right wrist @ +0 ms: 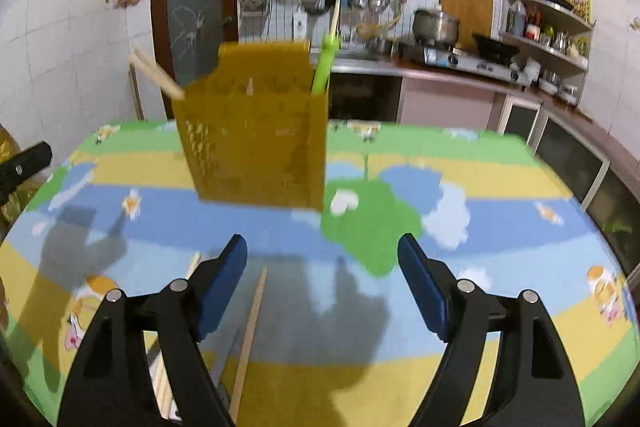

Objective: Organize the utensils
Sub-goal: 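Move both tools back toward the chopsticks left on the table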

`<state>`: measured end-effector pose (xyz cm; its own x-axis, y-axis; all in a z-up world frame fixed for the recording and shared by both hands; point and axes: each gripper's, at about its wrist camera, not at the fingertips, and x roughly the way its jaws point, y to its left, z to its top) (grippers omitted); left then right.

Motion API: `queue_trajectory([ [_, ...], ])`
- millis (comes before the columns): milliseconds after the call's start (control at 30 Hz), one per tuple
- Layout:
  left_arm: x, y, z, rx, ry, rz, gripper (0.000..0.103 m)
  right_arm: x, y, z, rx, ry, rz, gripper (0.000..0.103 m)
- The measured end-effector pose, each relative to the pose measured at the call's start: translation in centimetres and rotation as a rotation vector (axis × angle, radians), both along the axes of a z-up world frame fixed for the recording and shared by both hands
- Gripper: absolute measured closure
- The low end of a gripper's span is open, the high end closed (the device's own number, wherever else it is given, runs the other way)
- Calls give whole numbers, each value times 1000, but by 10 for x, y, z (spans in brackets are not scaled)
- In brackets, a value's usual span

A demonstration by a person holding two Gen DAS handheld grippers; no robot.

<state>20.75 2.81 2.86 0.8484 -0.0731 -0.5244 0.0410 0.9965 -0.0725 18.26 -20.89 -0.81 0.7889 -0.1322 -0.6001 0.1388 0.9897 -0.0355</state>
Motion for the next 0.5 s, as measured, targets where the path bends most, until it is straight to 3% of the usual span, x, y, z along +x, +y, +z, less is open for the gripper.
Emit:
queue_trajectory([
  [333,17,4,-61,27,159,17,6,11,8,-39,4,128,-19,26],
  [500,24,-2,-76,72,204,7,5,19,14,-45,10,159,-21,26],
])
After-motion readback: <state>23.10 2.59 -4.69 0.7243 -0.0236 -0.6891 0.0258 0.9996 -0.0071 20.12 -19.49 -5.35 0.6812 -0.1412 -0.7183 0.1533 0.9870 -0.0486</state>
